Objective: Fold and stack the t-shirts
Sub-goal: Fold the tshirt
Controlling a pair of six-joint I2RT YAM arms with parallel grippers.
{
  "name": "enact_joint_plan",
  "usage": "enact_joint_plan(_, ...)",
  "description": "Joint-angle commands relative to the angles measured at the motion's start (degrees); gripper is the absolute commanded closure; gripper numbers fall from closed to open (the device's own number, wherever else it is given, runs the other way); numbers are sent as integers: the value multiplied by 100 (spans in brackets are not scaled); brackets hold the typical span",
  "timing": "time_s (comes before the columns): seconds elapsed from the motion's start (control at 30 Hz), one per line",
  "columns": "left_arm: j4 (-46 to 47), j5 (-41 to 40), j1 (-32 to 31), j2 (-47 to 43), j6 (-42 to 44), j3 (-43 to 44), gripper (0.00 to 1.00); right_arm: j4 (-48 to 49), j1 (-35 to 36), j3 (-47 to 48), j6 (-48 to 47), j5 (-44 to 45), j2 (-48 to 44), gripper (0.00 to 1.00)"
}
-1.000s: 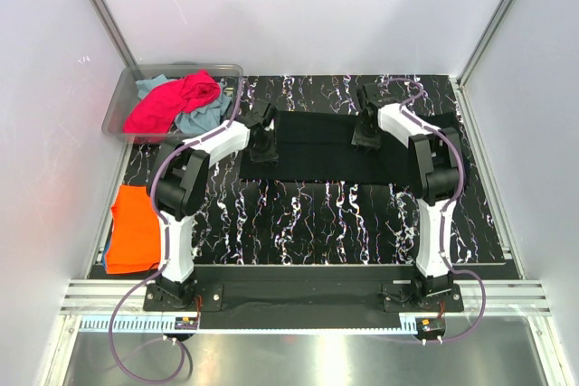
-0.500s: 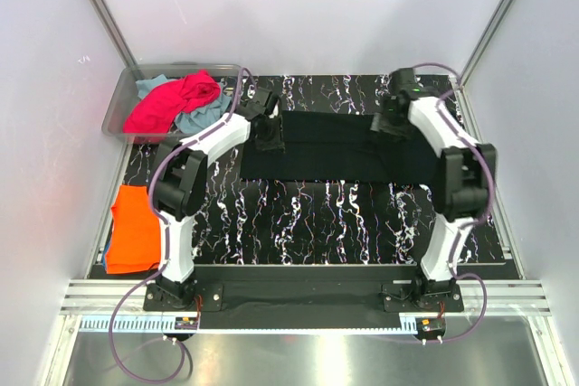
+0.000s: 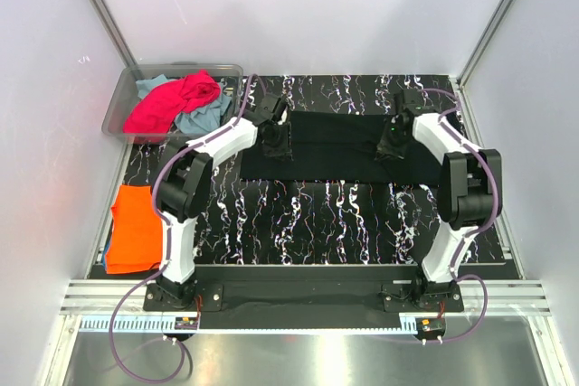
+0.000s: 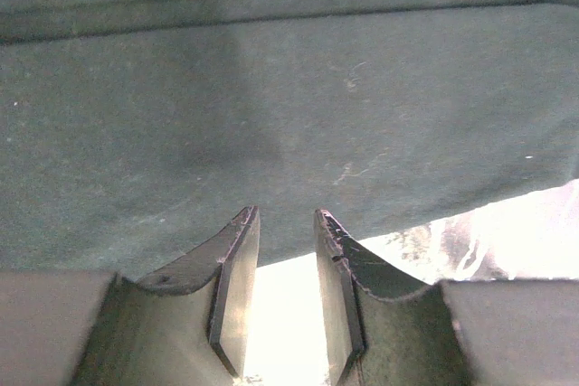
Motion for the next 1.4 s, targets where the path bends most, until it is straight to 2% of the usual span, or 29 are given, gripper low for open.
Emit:
enact_joint_plan(0.0, 166, 106, 30, 81, 8, -87, 64, 423, 361, -32, 312, 183, 114, 86)
enact_joint_plan(0.13, 157, 124, 30, 134, 52, -140, 64, 494, 406, -102, 444, 859, 246, 94)
enact_joint_plan(0.43, 166, 194, 47, 248, 43, -289, 64, 696, 414, 3, 321, 1590, 527, 97)
enact_joint_plan(0.73, 166, 194, 82, 257, 78, -395, 65, 775, 362, 706, 207, 2125, 1063, 98)
enact_joint_plan(0.97, 184, 194, 91, 274, 69, -465, 65, 749, 274, 1585, -66, 1732, 1547, 98)
enact_joint_plan(1.1, 184, 176, 91, 292, 60, -483, 65, 740, 256, 1647, -39, 1749, 1643, 97)
enact_joint_plan(1.2, 184, 203, 100, 283, 69, -483, 65, 696, 256, 1867, -145, 1337, 1767, 96)
enact_joint_plan(1.37, 175, 211, 100, 47, 113, -518, 65, 609, 247, 1526, -241, 1080, 1179, 95)
